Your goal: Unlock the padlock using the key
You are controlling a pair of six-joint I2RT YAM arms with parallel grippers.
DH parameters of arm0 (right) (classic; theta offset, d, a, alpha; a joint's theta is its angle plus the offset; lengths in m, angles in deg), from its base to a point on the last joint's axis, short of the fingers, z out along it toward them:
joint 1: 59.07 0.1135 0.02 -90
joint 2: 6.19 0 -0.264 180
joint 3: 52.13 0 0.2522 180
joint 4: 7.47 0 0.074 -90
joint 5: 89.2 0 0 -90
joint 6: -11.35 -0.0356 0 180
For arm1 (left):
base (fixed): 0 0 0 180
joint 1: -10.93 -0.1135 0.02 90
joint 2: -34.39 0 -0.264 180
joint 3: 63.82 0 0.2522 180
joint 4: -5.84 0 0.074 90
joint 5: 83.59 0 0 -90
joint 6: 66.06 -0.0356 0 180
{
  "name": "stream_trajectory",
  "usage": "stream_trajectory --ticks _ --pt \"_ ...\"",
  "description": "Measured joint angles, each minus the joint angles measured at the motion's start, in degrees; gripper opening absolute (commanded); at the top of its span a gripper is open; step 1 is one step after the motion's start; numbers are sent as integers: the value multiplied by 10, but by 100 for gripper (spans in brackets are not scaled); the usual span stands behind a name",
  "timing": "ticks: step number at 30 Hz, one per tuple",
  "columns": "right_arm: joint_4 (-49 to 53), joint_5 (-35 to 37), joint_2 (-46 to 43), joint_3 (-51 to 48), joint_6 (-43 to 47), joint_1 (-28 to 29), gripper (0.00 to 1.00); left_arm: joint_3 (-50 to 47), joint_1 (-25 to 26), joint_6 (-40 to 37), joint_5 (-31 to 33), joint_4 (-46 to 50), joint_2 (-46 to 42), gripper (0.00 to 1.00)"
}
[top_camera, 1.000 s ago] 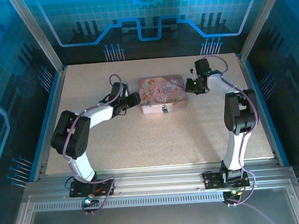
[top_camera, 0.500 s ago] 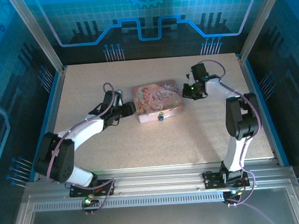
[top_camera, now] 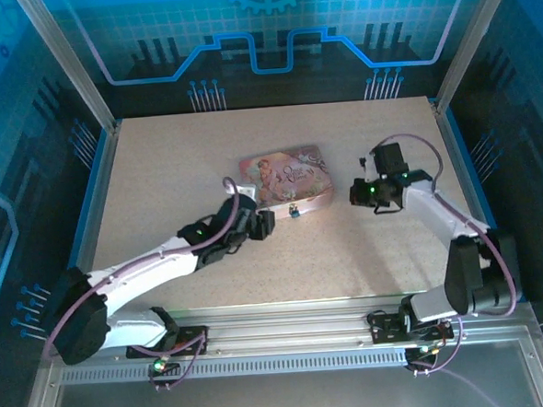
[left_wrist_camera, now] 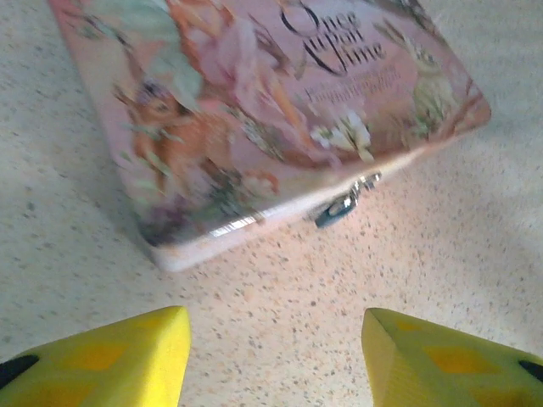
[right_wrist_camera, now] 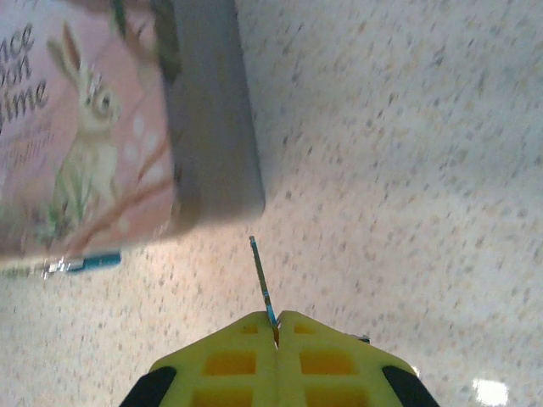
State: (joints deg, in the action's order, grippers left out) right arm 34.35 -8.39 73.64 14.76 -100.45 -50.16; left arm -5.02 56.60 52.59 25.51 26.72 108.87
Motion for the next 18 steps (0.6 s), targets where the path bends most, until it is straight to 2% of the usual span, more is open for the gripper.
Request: stream_trajectory --ticks 3,6,11,18 --pt "-4 -3 -56 -48 -9 18 0 7 48 15 42 -30 63 57" --pt "-9 -5 -103 -89 -21 37 0 30 74 30 64 -48 130 57" --pt "-41 -15 -141 -146 -43 54 0 60 80 55 78 -81 198 57" --pt "-89 -31 -135 -187 -69 67 0 89 83 61 112 -120 250 57"
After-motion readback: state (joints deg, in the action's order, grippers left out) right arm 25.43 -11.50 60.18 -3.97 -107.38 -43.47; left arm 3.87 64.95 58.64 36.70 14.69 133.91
